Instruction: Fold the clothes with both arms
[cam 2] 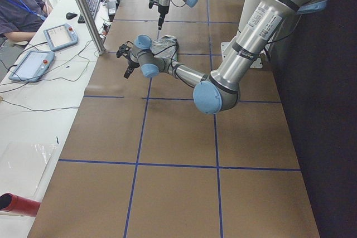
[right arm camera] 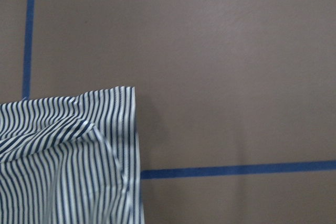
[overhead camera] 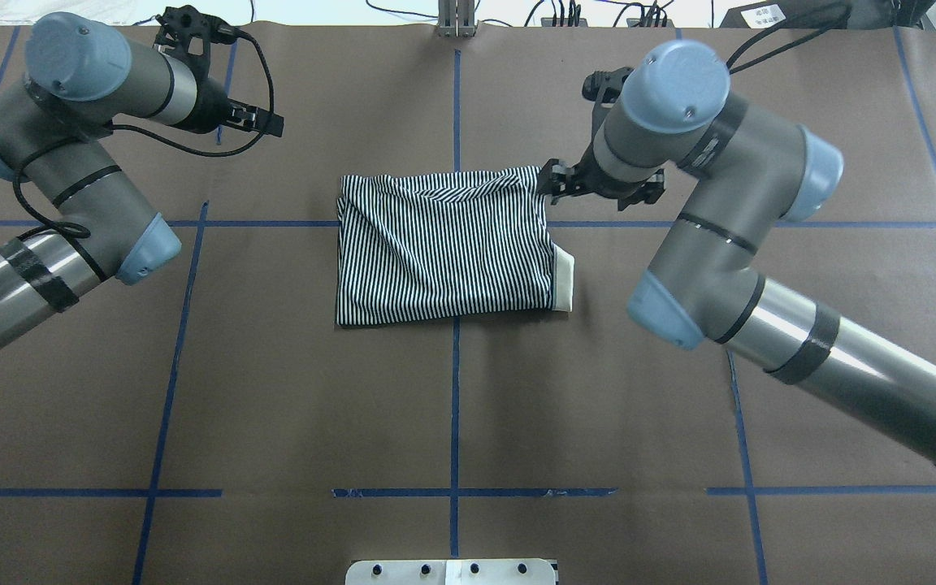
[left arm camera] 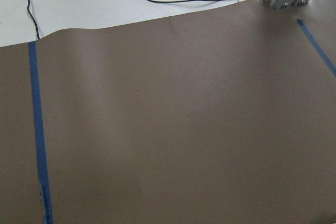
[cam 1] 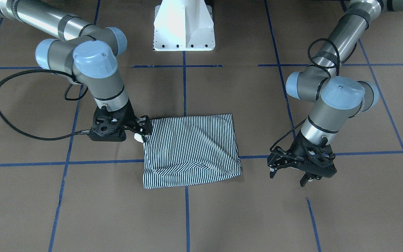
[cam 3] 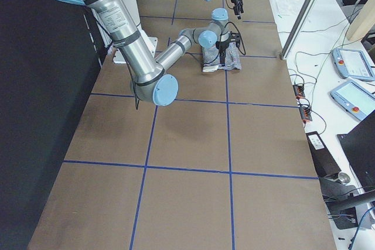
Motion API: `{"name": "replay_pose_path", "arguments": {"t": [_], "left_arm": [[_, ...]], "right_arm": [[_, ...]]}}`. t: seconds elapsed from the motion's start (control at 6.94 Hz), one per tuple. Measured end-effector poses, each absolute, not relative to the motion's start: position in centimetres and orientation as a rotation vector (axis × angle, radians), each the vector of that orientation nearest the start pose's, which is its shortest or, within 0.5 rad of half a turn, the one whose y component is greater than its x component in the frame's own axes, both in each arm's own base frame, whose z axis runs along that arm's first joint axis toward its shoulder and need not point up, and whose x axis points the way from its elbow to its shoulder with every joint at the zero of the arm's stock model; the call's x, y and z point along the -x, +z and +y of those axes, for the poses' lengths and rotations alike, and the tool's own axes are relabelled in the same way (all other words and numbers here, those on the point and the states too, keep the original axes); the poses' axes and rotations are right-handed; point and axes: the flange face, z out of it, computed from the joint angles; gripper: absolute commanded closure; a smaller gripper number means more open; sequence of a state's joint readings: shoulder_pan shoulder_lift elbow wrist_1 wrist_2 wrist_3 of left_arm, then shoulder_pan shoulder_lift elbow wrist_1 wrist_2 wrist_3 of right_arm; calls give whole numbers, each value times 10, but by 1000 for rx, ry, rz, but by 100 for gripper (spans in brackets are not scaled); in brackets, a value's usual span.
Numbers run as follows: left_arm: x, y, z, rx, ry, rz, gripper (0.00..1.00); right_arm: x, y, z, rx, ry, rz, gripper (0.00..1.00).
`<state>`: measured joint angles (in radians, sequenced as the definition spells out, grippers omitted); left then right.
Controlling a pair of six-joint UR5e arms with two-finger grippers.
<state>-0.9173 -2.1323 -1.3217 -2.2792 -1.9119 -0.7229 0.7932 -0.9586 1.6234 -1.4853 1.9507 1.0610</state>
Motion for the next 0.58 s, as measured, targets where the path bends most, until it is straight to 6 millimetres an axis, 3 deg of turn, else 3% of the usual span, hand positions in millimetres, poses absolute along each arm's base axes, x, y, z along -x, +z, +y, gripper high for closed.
{"name": "replay_pose_path", "arguments": {"t": [0.14, 0.29, 0.58], "left_arm": [[-332, 385, -641, -595, 177, 828, 0], [-281, 416, -645, -607, 250, 764, 0], [-163, 491, -643, -618, 376, 663, 0]], "right_arm": [[348, 286, -582, -160, 57, -792, 0], [275, 328, -601, -165, -16, -772, 0], [134, 437, -605, -193, -161, -699, 0]]}}
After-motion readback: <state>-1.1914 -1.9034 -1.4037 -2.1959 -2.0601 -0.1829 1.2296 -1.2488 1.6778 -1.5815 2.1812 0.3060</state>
